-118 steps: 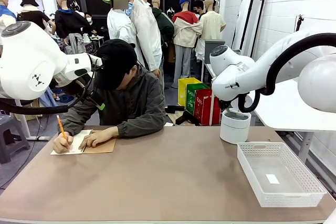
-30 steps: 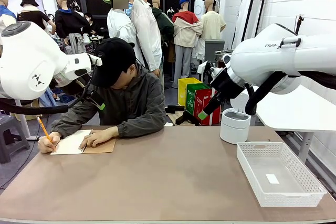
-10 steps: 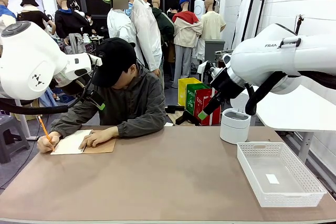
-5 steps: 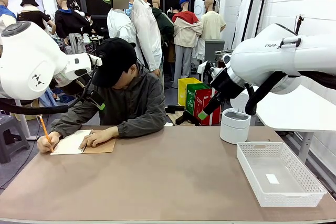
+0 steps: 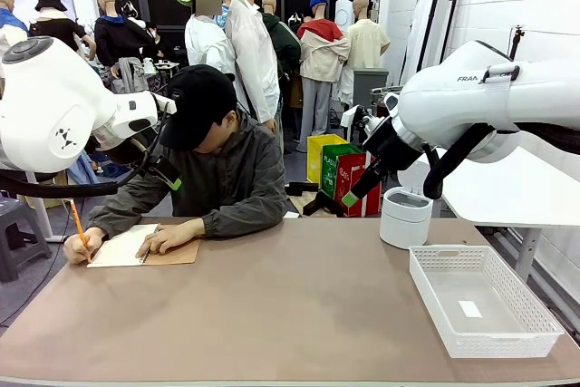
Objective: Sort the paper based on its condition.
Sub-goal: If a person hands you a paper, place it in the Organizing basket , and if it's crumpled, put it in the Trash can.
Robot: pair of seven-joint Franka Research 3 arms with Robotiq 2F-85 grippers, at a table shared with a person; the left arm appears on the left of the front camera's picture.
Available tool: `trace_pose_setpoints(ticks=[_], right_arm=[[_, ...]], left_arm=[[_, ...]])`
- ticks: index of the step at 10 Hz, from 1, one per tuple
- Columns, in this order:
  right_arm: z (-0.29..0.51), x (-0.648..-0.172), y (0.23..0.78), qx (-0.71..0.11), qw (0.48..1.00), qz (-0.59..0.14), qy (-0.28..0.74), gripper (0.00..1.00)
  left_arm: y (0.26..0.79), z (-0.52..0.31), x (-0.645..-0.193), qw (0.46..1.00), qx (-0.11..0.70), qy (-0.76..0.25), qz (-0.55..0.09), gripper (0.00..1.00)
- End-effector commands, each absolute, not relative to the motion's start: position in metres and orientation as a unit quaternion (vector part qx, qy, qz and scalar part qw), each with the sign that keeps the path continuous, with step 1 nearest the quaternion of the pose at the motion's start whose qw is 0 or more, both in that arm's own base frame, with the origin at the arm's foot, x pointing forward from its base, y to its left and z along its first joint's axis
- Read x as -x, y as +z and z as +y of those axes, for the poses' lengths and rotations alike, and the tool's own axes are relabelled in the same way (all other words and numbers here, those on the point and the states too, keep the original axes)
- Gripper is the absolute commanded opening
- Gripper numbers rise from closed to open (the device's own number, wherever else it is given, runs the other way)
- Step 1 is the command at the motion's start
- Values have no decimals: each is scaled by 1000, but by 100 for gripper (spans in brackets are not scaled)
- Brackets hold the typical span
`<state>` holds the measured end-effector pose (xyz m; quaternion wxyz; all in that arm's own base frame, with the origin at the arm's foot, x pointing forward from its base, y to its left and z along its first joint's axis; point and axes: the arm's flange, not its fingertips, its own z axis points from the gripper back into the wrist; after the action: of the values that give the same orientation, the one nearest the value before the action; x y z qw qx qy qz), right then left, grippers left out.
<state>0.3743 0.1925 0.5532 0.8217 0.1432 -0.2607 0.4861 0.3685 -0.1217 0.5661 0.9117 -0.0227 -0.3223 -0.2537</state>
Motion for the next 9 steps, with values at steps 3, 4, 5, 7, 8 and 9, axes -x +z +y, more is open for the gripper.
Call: trace_pose_setpoints(ticks=[3,4,5,7,8,9], right_arm=[[192,-374,554,-142,821,-261,487,100],[192,-374,554,-142,821,-261,487,100],[192,-374,554,-142,821,-261,487,100],[192,-374,554,-142,821,-261,487,100],[192,-374,554,-142,821,-261,487,100],[192,-374,554,-142,821,-261,487,100]], left_arm=[[567,-120,-368,913,24,-253,-320,100],[567,-120,-368,913,24,-253,-320,100],[567,-120,-368,913,24,-253,-320,100],[567,-120,-368,913,24,-253,-320,100],[567,-120,-368,913,24,-253,-320,100],[567,-120,-368,913,24,-253,-320,100]])
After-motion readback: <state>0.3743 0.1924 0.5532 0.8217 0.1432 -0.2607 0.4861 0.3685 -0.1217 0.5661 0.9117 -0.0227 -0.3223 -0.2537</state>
